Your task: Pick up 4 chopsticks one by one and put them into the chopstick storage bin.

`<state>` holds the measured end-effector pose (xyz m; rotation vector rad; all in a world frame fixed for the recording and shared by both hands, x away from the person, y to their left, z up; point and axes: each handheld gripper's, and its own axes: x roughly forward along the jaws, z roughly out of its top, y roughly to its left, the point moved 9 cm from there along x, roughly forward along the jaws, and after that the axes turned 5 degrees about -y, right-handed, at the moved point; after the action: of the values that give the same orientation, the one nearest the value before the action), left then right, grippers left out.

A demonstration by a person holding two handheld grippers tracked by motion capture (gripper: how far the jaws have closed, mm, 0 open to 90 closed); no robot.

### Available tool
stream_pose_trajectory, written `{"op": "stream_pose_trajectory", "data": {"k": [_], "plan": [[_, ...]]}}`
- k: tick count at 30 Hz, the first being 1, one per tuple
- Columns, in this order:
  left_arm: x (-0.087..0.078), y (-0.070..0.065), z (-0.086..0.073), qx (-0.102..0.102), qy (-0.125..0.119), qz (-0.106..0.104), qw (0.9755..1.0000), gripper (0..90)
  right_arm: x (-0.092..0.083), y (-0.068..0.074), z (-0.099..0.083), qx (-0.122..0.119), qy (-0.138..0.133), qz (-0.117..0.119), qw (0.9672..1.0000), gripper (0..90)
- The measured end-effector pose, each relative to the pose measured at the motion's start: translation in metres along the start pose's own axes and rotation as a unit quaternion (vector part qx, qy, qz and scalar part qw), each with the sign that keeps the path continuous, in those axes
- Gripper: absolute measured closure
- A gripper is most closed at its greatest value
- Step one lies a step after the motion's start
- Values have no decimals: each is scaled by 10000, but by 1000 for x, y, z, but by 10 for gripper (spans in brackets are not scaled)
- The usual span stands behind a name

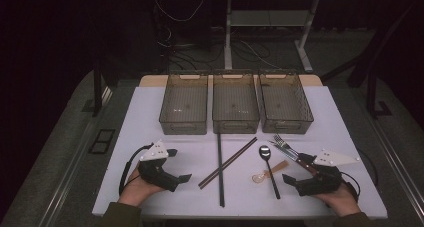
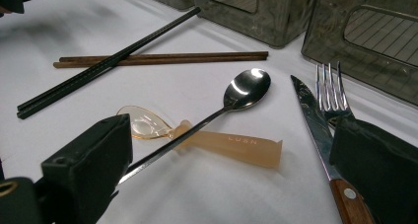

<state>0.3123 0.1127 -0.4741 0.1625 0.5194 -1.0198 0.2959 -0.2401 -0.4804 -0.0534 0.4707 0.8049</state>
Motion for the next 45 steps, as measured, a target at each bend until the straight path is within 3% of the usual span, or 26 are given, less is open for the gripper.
{"op": "stream_pose_trajectory", "data": {"k": [8, 15, 19, 25, 32, 37, 45], "plan": [[3, 4, 1, -26, 55, 65, 10000, 65, 1, -1, 0, 14, 12, 17, 10000, 29], [5, 6, 3, 8, 87, 178, 9998, 175, 1, -1, 0, -20, 37, -35, 10000, 29], [8, 6, 5, -15, 114, 156, 9998, 259, 2, 1, 0, -39, 66, -18, 10000, 29], [16, 9, 9, 33, 138, 331, 9994, 397, 2, 1, 0, -52, 55, -25, 10000, 29], [28, 9, 10, 100, 291, 333, 9990, 539, 2, 0, 1, -17, 49, -41, 10000, 29], [35, 11, 11, 19, 371, 323, 9988, 634, 2, 0, 1, -19, 44, -43, 10000, 29], [47, 18, 10, -50, 589, 297, 9978, 890, 2, 0, 1, 17, 27, -33, 10000, 29]]}}
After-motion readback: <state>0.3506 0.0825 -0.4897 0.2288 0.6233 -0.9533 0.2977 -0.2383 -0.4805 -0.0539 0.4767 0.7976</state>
